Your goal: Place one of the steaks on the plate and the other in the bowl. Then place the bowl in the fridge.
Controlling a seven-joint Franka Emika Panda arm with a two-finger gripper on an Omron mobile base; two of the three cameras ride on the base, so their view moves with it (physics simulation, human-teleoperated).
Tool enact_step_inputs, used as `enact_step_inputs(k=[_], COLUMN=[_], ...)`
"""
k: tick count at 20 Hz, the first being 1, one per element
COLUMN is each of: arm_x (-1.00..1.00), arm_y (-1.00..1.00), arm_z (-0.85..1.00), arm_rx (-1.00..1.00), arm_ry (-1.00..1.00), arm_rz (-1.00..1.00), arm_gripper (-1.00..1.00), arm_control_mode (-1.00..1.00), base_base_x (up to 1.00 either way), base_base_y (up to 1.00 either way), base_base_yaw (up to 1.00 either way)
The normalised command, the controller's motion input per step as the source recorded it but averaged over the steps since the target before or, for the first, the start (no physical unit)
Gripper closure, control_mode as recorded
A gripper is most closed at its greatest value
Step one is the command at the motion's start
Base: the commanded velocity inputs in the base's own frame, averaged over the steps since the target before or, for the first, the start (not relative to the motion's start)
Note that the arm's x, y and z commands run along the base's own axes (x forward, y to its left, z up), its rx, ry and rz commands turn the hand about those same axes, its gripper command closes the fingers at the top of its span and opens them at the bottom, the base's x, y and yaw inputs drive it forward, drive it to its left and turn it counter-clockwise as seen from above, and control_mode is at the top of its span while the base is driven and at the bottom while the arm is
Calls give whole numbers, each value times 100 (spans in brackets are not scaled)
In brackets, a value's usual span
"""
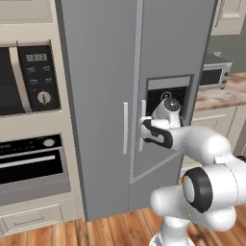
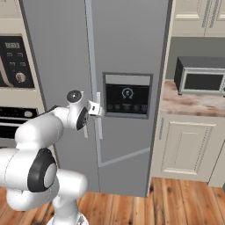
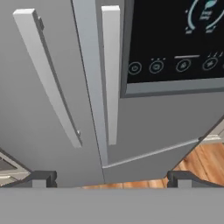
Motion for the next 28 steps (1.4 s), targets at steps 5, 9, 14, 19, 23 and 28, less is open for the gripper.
enact_step_inputs(k=[5,9,14,19,23,28], arm_x=[39,40,51,64,52,60], arm_y=[0,0,0,0,0,0], arm_z=[-15,-24,-10,0,-17,-10], arm_rx=[0,0,0,0,0,0], arm_ry=[-2,-2,0,1,0,0], arm_rz=[0,0,0,0,0,0], arm_gripper=[-100,-100,-100,-100,-100,-100], arm_control_mode=[-100,-100,-100,-100,-100,-100], base_base_x=[0,0,0,0,0,0], base_base_y=[0,0,0,0,0,0], base_base_yaw=[0,0,0,0,0,0])
